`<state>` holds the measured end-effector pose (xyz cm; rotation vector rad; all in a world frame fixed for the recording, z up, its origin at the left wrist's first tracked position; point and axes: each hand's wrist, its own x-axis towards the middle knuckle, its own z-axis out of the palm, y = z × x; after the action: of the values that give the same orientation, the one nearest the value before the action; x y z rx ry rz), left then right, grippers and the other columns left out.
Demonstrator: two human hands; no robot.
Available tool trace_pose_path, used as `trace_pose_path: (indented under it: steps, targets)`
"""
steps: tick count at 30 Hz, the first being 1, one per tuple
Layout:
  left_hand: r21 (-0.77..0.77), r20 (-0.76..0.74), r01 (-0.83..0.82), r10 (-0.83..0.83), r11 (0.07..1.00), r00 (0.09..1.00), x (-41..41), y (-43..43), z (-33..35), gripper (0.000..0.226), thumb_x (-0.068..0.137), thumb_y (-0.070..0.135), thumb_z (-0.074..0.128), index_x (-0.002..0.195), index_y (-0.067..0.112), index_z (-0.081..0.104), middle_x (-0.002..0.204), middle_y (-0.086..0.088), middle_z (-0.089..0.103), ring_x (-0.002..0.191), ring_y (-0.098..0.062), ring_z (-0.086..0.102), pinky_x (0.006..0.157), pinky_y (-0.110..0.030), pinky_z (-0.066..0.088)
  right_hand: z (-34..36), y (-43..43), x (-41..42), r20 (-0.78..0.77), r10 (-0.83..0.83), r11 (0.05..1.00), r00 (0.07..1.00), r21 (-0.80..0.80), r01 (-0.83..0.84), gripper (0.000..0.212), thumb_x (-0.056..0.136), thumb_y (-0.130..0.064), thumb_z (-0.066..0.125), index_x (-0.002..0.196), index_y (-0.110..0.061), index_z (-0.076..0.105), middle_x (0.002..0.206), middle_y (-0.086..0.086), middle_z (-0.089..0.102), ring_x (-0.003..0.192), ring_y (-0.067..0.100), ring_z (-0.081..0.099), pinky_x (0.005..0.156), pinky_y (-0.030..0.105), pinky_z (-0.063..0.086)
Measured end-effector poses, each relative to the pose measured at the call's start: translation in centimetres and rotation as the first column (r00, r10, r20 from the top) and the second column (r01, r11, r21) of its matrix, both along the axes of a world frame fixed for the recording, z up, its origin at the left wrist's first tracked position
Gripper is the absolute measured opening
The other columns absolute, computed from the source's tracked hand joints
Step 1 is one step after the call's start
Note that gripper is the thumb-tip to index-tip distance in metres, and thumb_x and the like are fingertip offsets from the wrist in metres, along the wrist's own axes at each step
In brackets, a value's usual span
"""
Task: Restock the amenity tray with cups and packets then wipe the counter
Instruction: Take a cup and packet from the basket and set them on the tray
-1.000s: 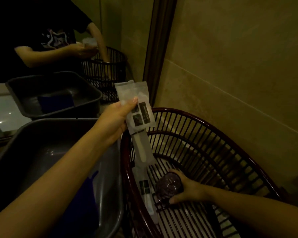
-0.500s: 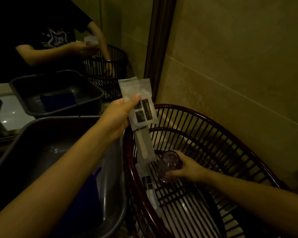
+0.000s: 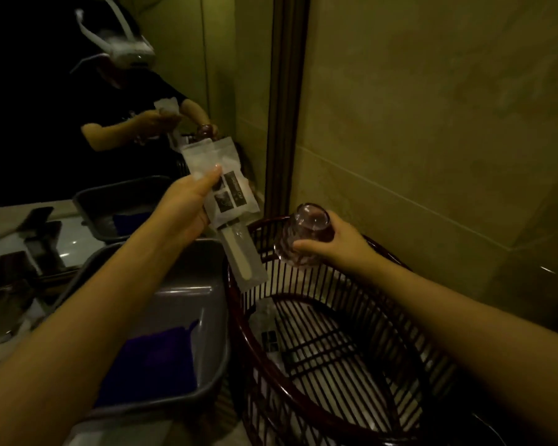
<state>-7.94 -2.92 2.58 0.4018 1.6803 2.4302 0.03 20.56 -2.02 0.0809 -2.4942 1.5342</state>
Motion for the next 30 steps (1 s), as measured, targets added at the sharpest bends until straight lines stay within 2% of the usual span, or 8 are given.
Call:
trace_pose_path:
  steps: [3,7,13,20,21,25,28,30]
  targets:
    - [-0.010,-0.073,-0.158,0.157,0.987,0.985,2.4,-2.6,2.0,0.028,0.092,0.028,0.047,0.111,0.012,0.058,0.098,-0.006,0.073,0.096,-0.022,0.068,0.065,-0.034,0.057,3.4,-1.4,1.5,-0.112,0.017,1.000,0.994,0.016,-0.015,0.068,0.066,-0.027,0.080,0.126,-0.020,0.049,0.116,-0.005,0.059,0.106,0.010,0.057,0.091,0.026,0.047]
    - [-0.063,-0.191,-0.354,0.336,0.933,0.922,6.7,-6.8,3.2,0.027,0.092,0.029,0.045,0.112,0.013,0.056,0.106,-0.006,0.067,0.096,-0.019,0.067,0.066,-0.029,0.055,7.3,-5.0,3.1,-0.186,0.102,0.993,0.977,0.075,-0.089,0.065,0.068,-0.033,0.078,0.124,-0.020,0.049,0.110,-0.009,0.056,0.097,0.005,0.053,0.071,0.011,0.041]
    - [-0.093,-0.178,-0.480,0.460,0.872,0.870,13.5,-15.6,4.0,0.029,0.094,0.024,0.043,0.114,0.006,0.053,0.106,-0.010,0.065,0.097,-0.021,0.064,0.084,-0.039,0.052,9.4,-14.0,3.9,-0.243,0.278,0.958,0.930,0.136,-0.251,0.065,0.067,-0.036,0.079,0.123,-0.021,0.051,0.105,-0.013,0.056,0.092,0.001,0.053,0.065,0.004,0.041]
    - [-0.150,-0.113,-0.619,0.609,0.771,0.785,20.2,-27.7,4.0,0.018,0.094,0.023,0.044,0.088,0.014,0.059,0.068,0.003,0.075,0.063,-0.010,0.070,0.048,-0.026,0.056,7.4,-27.7,5.2,-0.223,0.506,0.862,0.833,0.145,-0.485,0.068,0.068,-0.025,0.080,0.128,-0.015,0.048,0.123,0.003,0.059,0.100,0.007,0.053,0.066,0.001,0.043]
    - [-0.191,-0.109,-0.648,0.640,0.738,0.761,21.1,-29.4,3.8,0.017,0.092,0.026,0.047,0.087,0.015,0.060,0.070,0.002,0.075,0.065,-0.011,0.071,0.050,-0.028,0.057,7.1,-29.8,5.5,-0.215,0.538,0.843,0.815,0.140,-0.519,0.069,0.069,-0.025,0.079,0.129,-0.015,0.046,0.126,0.004,0.058,0.103,0.009,0.053,0.072,0.005,0.044]
    - [-0.285,-0.081,-0.705,0.717,0.649,0.692,23.9,-36.8,3.1,0.032,0.088,0.029,0.053,0.109,0.006,0.058,0.107,-0.015,0.068,0.099,-0.029,0.065,0.085,-0.048,0.052,6.3,-38.5,6.6,-0.186,0.616,0.786,0.766,0.087,-0.612,0.073,0.068,-0.025,0.079,0.131,-0.013,0.045,0.127,0.008,0.059,0.112,0.020,0.057,0.090,0.028,0.050]
    - [-0.267,-0.076,-0.719,0.730,0.641,0.679,25.8,-42.9,2.3,0.023,0.088,0.025,0.053,0.102,0.008,0.061,0.091,-0.009,0.074,0.085,-0.021,0.070,0.067,-0.034,0.059,5.5,-45.3,7.4,-0.186,0.657,0.750,0.730,0.062,-0.659,0.071,0.066,-0.026,0.081,0.129,-0.015,0.048,0.122,0.004,0.061,0.103,0.014,0.058,0.080,0.020,0.050]
    - [-0.283,-0.069,-0.723,0.739,0.630,0.670,26.8,-47.3,1.7,0.026,0.087,0.027,0.055,0.104,0.008,0.062,0.094,-0.011,0.073,0.088,-0.022,0.070,0.069,-0.035,0.059,4.8,-49.8,7.9,-0.170,0.681,0.729,0.713,0.053,-0.683,0.070,0.067,-0.026,0.080,0.128,-0.015,0.048,0.120,0.004,0.062,0.099,0.012,0.057,0.073,0.014,0.048]
